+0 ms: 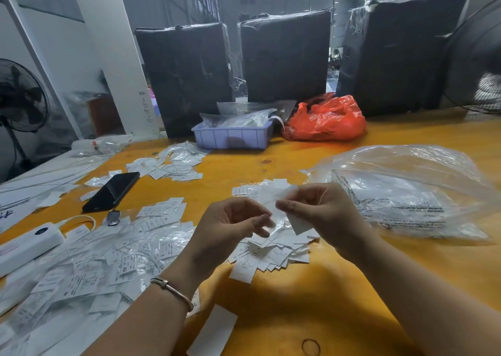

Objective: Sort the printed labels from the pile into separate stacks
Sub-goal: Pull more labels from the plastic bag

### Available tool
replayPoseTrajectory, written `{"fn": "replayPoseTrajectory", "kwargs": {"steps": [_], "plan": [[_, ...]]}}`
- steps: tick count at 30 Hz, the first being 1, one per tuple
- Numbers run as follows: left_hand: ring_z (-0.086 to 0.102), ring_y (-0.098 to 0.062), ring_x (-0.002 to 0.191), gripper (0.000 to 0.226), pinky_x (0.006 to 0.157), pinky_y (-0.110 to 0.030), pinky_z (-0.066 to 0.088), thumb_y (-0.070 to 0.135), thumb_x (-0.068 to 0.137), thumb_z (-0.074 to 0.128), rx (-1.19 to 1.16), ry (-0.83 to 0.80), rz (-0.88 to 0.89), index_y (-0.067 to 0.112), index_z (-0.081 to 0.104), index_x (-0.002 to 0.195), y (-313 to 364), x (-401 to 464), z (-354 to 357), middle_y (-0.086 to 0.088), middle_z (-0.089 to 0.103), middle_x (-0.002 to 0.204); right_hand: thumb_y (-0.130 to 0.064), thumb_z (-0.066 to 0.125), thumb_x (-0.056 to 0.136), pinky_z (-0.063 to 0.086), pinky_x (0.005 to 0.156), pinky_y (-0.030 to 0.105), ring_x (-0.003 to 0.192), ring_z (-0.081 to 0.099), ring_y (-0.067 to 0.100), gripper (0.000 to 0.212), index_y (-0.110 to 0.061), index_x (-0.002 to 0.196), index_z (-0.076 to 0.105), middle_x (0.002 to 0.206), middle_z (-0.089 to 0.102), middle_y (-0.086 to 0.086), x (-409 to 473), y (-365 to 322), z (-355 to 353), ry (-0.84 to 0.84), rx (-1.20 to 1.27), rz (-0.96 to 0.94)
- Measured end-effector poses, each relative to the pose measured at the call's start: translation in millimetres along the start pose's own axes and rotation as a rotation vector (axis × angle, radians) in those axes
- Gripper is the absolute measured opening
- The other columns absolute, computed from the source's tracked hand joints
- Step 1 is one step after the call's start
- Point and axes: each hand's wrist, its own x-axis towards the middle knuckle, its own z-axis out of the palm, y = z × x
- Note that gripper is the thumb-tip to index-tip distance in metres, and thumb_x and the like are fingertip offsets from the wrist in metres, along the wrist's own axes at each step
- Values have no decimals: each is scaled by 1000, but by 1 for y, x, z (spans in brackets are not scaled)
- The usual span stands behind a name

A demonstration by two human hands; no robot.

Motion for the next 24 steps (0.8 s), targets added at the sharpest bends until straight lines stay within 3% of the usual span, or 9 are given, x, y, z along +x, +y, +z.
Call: {"fn": "replayPoseTrajectory", "kwargs": {"steps": [4,7,10,11,13,17,21,24], "plan": [[63,-4,104,26,87,-31,52,39,73,75,120,-14,-27,20,76,91,-3,1,-1,11,68,110,-22,77,77,47,58,46,63,59,37,19,-5,72,73,69,67,19,-2,-3,6,-19,-214,-132],[65,-18,87,16,78,-31,53,20,79,76,52,-33,14,8,74,89,-2,1,-1,-9,71,91,-42,74,72,41,52,37,56,54,32,34,-8,69,74,62,66,13,-3,-4,9,-57,-236,-137],[61,-17,73,18,69,-26,51,19,76,76,-100,19,36,4,73,86,-2,2,-3,-11,68,76,-51,75,66,42,59,29,64,58,30,39,-14,78,77,70,70,10,-2,-5,6,-145,-180,-23],[61,-22,75,19,73,-32,51,19,75,78,-152,19,34,4,72,86,-3,2,-4,-13,67,77,-51,77,65,45,65,32,73,63,33,38,-16,81,78,78,71,13,-3,-5,5,-185,-154,26],[61,-32,83,21,78,-41,49,17,73,80,-221,-27,32,2,71,85,-2,2,-6,-20,68,85,-43,80,66,46,68,32,73,63,26,33,-15,84,77,80,72,13,-4,-4,4,-247,-95,86],[64,-16,83,10,70,-21,51,18,70,79,-211,-8,29,14,73,77,2,0,-4,-8,70,91,-27,75,74,38,55,19,63,52,11,23,-6,83,76,68,65,8,-4,-6,5,-222,43,56],[58,-15,77,17,66,-22,47,21,75,77,-79,10,-2,7,69,80,-1,0,-5,-11,66,82,-23,74,76,39,56,19,64,52,13,20,-3,81,75,70,66,10,-2,-8,1,-143,48,18],[59,-13,72,9,66,-21,48,11,77,77,30,-81,-40,5,71,77,-1,-1,-4,-9,66,74,-13,74,80,37,54,17,60,50,10,10,-3,77,74,65,64,3,-2,-8,1,-95,-25,-7]]}}
